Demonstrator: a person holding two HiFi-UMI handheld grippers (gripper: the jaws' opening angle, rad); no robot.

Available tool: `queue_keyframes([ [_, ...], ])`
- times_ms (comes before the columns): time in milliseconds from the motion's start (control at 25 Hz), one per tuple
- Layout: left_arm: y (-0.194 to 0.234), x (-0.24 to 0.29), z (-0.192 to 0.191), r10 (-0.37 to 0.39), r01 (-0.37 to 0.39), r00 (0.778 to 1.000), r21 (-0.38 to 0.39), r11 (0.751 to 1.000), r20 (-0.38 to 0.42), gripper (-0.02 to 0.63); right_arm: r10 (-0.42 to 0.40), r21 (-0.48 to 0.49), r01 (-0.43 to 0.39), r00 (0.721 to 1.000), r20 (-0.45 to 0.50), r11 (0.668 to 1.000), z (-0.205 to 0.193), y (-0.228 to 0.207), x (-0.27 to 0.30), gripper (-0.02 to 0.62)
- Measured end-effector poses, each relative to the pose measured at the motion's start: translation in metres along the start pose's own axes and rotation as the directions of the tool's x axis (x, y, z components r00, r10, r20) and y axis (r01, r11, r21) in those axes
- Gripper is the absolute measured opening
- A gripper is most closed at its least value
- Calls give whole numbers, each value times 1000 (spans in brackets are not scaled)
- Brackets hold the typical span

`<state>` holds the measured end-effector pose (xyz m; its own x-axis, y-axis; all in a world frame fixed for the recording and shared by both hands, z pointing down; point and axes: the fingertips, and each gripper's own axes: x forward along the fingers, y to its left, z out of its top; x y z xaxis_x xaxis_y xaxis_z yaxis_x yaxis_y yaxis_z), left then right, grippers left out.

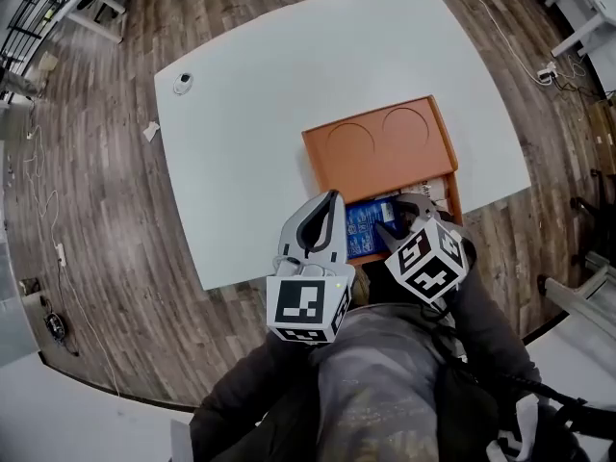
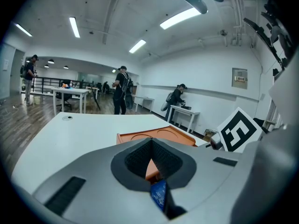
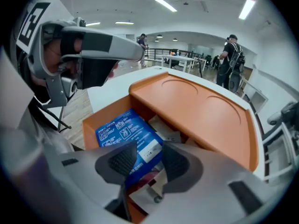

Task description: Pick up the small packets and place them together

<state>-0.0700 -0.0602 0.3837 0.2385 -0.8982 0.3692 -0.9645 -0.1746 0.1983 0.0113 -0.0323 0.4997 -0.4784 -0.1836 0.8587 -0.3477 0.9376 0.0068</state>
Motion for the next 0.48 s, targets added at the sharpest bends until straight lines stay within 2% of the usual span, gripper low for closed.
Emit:
queue_keyframes([
  [80, 4, -2, -1, 9, -9, 1000, -7, 1000, -6, -2, 15, -22, -16, 1000, -18, 1000, 1, 5, 2, 150],
  [120, 6, -2, -2, 14, -14, 1000, -10, 1000, -7, -2, 22, -32, -23, 1000, -20, 999, 1, 8, 3, 107],
  [160, 7, -3, -2, 18, -18, 1000, -12, 1000, -8, -2, 24, -40, -25, 1000, -18, 999, 1, 11, 4, 34],
  [200, 7, -3, -2, 20, -20, 1000, -13, 1000, -7, -2, 21, -46, -22, 1000, -14, 999, 1, 12, 4, 6],
  [480, 3, 0, -3, 12, -12, 1000, -12, 1000, -4, -2, 5, -10, -4, 999, 36, 1000, 3, 0, -5, 6],
])
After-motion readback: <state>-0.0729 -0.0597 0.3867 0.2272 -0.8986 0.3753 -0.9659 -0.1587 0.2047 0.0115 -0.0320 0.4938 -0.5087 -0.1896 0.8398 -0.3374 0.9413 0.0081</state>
